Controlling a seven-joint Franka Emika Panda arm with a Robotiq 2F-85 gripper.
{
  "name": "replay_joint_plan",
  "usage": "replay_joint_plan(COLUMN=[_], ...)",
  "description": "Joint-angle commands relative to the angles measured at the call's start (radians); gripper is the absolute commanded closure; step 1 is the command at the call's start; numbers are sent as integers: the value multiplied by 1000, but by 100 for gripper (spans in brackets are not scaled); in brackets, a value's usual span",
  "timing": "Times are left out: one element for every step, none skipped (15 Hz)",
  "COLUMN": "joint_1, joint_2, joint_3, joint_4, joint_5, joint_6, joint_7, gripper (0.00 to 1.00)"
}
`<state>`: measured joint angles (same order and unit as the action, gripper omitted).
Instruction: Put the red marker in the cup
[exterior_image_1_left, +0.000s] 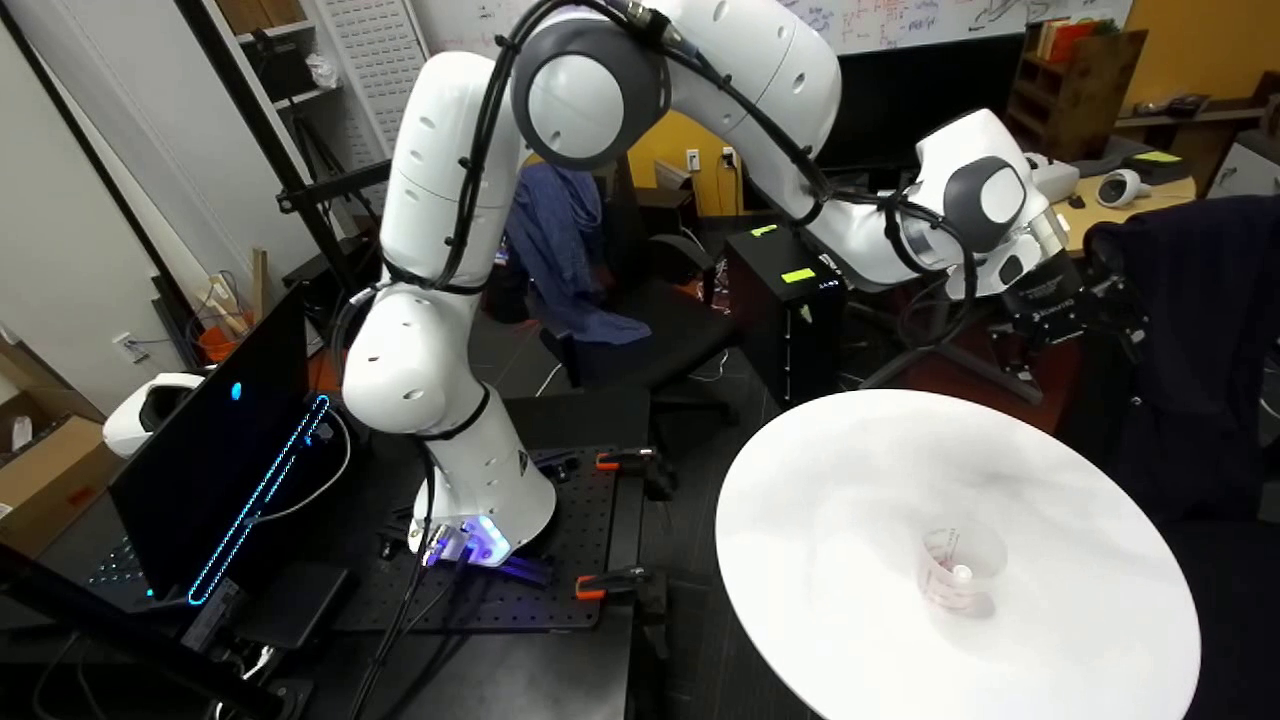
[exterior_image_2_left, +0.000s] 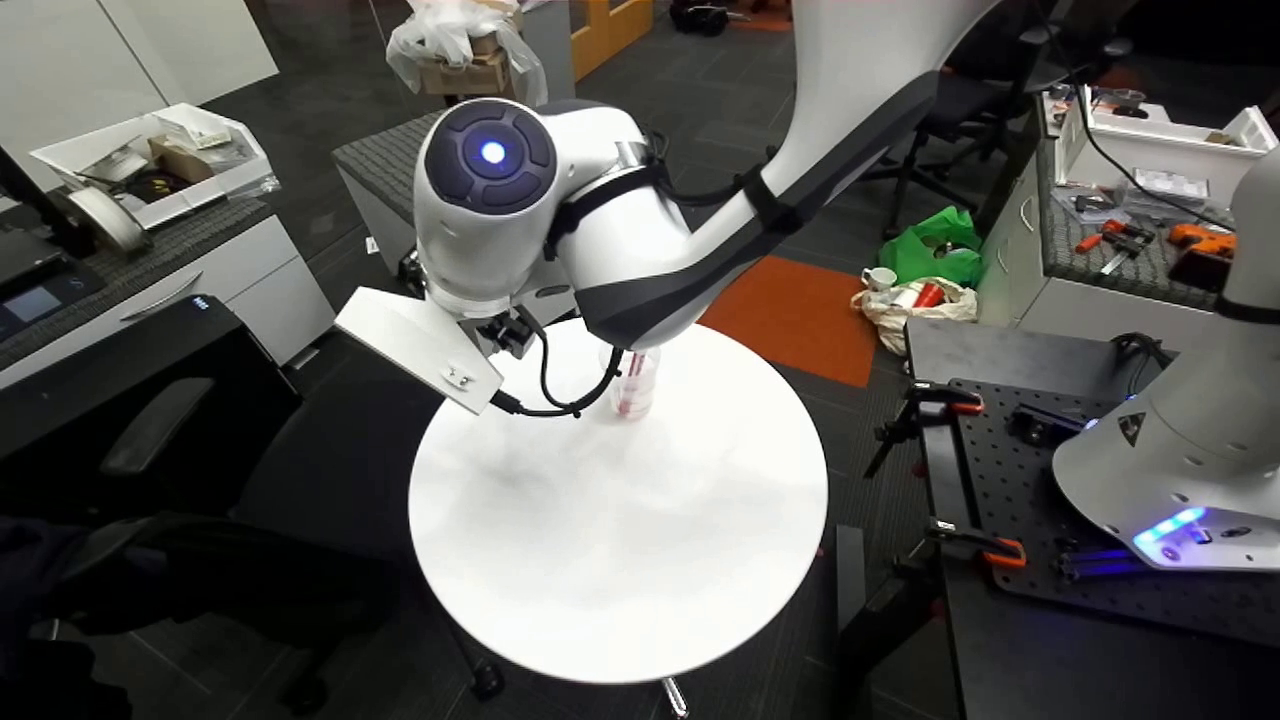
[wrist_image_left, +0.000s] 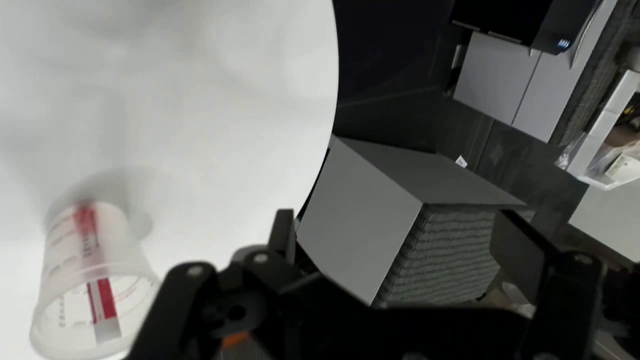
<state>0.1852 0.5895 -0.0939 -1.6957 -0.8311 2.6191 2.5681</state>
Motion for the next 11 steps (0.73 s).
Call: replay_joint_plan(joint_1=[4,40,38,55,22,25,24,24,24,24,24], joint_2=[4,16,17,22,22,26,28,29,30,30,30], joint_3=[-24,-73,-72,-96,-54,-59,-59,-58,-58,-58,-58], joint_4=[-32,-21,-32,-35,-20,-20,-20,-20,-20,-20,-20], joint_5=[38,103,109,127,92,95,95,95,95,95,95], joint_6=[178,222,258,301,233,243,242,242,242,242,242], joint_7=[89,42,39,31,31,31,31,31,31,31,31], gripper=[0,0,0,0,0,0,0,0,0,0,0])
